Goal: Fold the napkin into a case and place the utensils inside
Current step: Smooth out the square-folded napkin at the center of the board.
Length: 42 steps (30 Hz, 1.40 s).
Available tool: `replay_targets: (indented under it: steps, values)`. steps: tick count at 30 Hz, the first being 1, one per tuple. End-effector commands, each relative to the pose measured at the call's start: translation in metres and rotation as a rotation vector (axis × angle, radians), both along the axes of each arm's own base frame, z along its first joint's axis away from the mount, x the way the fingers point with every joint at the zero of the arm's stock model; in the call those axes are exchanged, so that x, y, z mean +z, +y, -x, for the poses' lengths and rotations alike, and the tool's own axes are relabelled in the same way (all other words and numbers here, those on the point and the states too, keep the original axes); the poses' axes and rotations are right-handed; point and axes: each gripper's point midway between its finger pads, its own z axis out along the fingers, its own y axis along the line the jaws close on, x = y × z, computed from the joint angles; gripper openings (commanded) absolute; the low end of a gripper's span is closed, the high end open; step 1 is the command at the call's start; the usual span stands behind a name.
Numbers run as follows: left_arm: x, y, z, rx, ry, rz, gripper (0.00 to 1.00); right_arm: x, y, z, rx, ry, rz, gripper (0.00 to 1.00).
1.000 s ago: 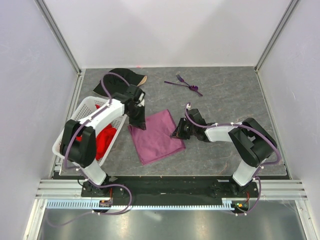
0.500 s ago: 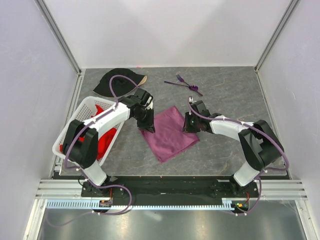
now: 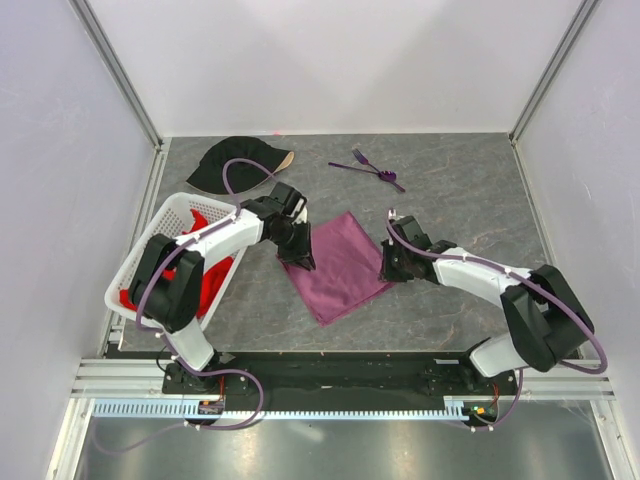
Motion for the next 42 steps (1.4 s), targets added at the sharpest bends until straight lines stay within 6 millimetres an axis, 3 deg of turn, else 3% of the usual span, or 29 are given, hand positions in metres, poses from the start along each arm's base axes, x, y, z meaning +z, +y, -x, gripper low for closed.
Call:
replay_targets:
  steps: [1,8,11,14,18,20,24,27,30,32,35,37,39,42]
  values:
    - [0.022,0.005,-0.018,0.018,-0.050,0.044,0.25,-0.021,-0.028,-0.007,-0.079,0.006,0.099,0.09]
    - [0.034,0.017,-0.042,0.041,-0.076,0.042,0.25,-0.014,-0.061,-0.026,-0.140,-0.058,0.278,0.07]
    - [0.036,0.014,-0.055,0.037,-0.084,0.046,0.25,-0.004,-0.058,-0.037,-0.100,-0.078,0.302,0.07]
    - [0.024,0.020,-0.062,0.038,-0.057,0.010,0.24,0.016,-0.053,-0.045,-0.085,-0.107,0.286,0.10]
    - [0.017,0.026,-0.065,0.040,-0.044,-0.002,0.21,0.042,-0.026,-0.044,-0.055,-0.135,0.161,0.19]
    - [0.011,0.028,-0.063,0.041,-0.029,-0.013,0.20,0.049,-0.002,-0.037,-0.022,-0.116,0.060,0.22]
    - [-0.002,0.044,-0.058,0.073,-0.017,-0.077,0.16,0.058,0.065,-0.015,0.083,-0.085,-0.169,0.25]
    - [-0.009,0.055,-0.051,0.090,-0.011,-0.113,0.16,0.053,0.106,0.007,0.153,-0.031,-0.296,0.25]
    - [-0.028,0.062,-0.042,0.090,0.022,-0.151,0.16,0.033,0.124,0.026,0.182,0.034,-0.346,0.24]
    - [-0.038,0.067,-0.035,0.088,0.048,-0.174,0.14,0.017,0.119,0.036,0.180,0.072,-0.323,0.24]
    - [-0.046,0.072,-0.030,0.087,0.068,-0.199,0.13,0.009,0.112,0.044,0.171,0.073,-0.316,0.24]
    - [-0.041,0.071,-0.030,0.086,0.055,-0.191,0.12,0.008,0.104,0.048,0.157,0.065,-0.309,0.23]
    - [-0.035,0.070,-0.029,0.085,0.045,-0.176,0.12,-0.006,0.091,0.058,0.137,0.082,-0.277,0.23]
    - [-0.014,0.063,-0.027,0.083,0.014,-0.114,0.13,-0.016,0.073,0.062,0.098,0.072,-0.225,0.23]
